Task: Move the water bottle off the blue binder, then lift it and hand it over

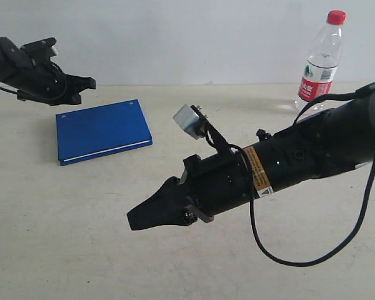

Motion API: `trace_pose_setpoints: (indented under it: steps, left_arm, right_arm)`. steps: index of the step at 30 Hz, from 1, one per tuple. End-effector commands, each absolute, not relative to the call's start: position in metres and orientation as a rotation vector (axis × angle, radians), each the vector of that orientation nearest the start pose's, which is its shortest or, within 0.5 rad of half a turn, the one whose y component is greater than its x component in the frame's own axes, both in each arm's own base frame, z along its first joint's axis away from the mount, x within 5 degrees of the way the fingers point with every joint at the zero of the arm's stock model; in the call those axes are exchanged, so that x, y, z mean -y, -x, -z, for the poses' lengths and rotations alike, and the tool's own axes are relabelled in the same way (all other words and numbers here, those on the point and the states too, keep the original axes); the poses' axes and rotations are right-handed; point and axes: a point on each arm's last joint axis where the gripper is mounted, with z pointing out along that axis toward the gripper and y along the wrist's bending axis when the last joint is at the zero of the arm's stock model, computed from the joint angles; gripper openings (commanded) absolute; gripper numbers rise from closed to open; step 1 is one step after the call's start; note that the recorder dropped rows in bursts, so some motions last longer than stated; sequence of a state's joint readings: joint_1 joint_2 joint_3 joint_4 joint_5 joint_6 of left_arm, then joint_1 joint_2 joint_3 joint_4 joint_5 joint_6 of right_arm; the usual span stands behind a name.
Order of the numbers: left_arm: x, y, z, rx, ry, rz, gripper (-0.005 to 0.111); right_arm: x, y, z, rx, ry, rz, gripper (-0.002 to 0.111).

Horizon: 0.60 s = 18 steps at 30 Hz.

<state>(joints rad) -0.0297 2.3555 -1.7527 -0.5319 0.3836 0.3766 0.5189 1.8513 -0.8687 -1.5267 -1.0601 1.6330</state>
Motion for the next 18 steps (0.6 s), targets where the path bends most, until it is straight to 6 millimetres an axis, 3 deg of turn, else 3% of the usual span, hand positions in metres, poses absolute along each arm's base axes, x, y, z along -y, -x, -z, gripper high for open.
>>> trace_pose_setpoints:
  steps: [1, 3, 6, 9, 14, 18]
  left_arm:
    - [0.037, -0.516, -0.095, -2.508, 0.093, 0.365, 0.005]
    - [0.036, -0.517, -0.085, -2.511, 0.116, 0.36, 0.005]
    - [0.035, -0.524, -0.089, -2.439, 0.178, 0.366, 0.005]
    - [0.041, -0.519, -0.081, -2.542, 0.115, 0.423, 0.005]
    - [0.066, -0.491, -0.064, -2.787, -0.232, 0.573, 0.005]
    - [0.104, -0.463, -0.068, -2.873, -0.636, 0.802, 0.004]
  right_arm:
    - [-0.225, -0.237, -0.191, -2.08, 1.011, -1.5, 0.0]
    - [-0.223, -0.238, -0.201, -2.062, 1.01, -1.432, 0.0]
    - [-0.221, -0.235, -0.212, -2.027, 1.031, -1.41, 0.0]
    - [-0.22, -0.235, -0.211, -2.036, 1.049, -1.386, 0.0]
    - [-0.219, -0.239, -0.208, -2.065, 1.022, -1.311, 0.0]
    - [-0.214, -0.252, -0.201, -2.165, 0.895, -1.144, 0.0]
